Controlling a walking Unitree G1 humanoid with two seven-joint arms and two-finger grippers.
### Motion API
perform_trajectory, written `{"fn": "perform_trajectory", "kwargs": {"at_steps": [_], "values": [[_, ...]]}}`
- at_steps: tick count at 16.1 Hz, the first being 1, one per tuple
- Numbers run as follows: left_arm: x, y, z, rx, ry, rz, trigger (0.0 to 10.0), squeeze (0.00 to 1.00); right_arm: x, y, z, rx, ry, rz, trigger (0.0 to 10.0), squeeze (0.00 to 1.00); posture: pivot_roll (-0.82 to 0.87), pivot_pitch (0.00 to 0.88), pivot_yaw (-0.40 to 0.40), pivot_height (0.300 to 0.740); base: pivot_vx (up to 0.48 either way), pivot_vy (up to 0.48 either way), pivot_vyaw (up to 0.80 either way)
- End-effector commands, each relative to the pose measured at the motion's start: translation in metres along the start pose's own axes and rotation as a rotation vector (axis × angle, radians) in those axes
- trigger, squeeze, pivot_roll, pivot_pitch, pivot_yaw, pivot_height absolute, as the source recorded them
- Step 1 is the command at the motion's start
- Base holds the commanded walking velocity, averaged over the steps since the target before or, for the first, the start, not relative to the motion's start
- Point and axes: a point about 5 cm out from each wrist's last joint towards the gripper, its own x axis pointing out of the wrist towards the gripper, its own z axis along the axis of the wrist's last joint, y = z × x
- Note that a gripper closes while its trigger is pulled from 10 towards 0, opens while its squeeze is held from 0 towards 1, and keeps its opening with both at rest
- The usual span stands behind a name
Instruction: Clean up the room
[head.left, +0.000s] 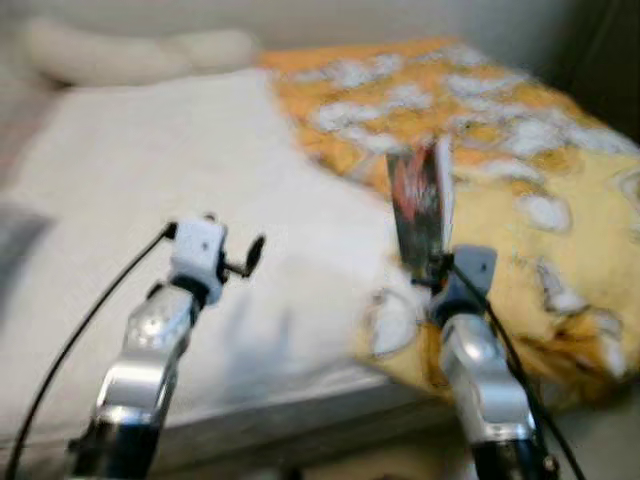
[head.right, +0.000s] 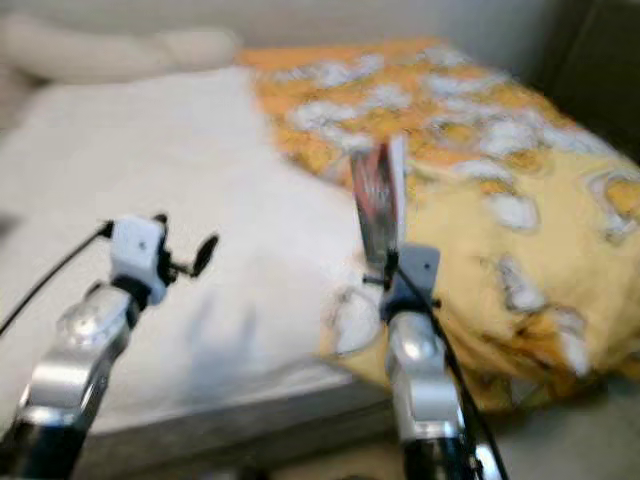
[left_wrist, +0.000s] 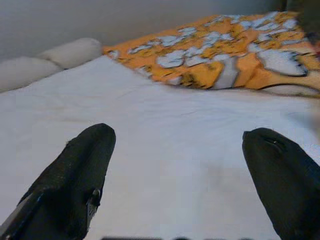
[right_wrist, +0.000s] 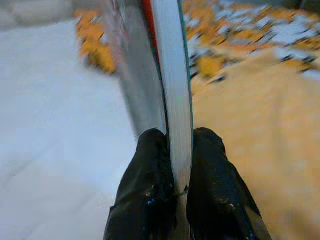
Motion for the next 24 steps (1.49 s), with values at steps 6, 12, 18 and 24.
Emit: {"fn": "perform_trajectory", "kwargs": {"at_steps": [6,12,18,24], "values": [[0.0014,0.0036,0.0014,0.012,0.001,0.007,10.0,0.0,0.0034,0.0017,0.017,0.008,-0.065,-0.004,10.0,0.0,0.1,0.0,-0.013,0.74,0.0,0.459,0.0],[0.0008,0.0042,0.0011,0.009,0.002,0.009,10.0,0.0,0.003,0.002,0.017,0.006,-0.063,-0.006,10.0,0.0,0.1,0.0,-0.011,0.74,0.0,0.461,0.0],[0.0032,0.0076,0.006,-0.009,-0.034,0.071,10.0,0.0,0.0046,0.0015,0.0196,0.002,-0.068,-0.005,10.0,0.0,0.1,0.0,-0.011,0.74,0.0,0.074,0.0],[0.0062,0.009,0.0091,-0.015,-0.055,0.099,10.0,0.0,0.0086,-0.0007,0.0222,-0.01,-0.069,-0.002,10.0,0.0,0.09,0.0,0.002,0.74,0.0,0.0,0.0]]}}
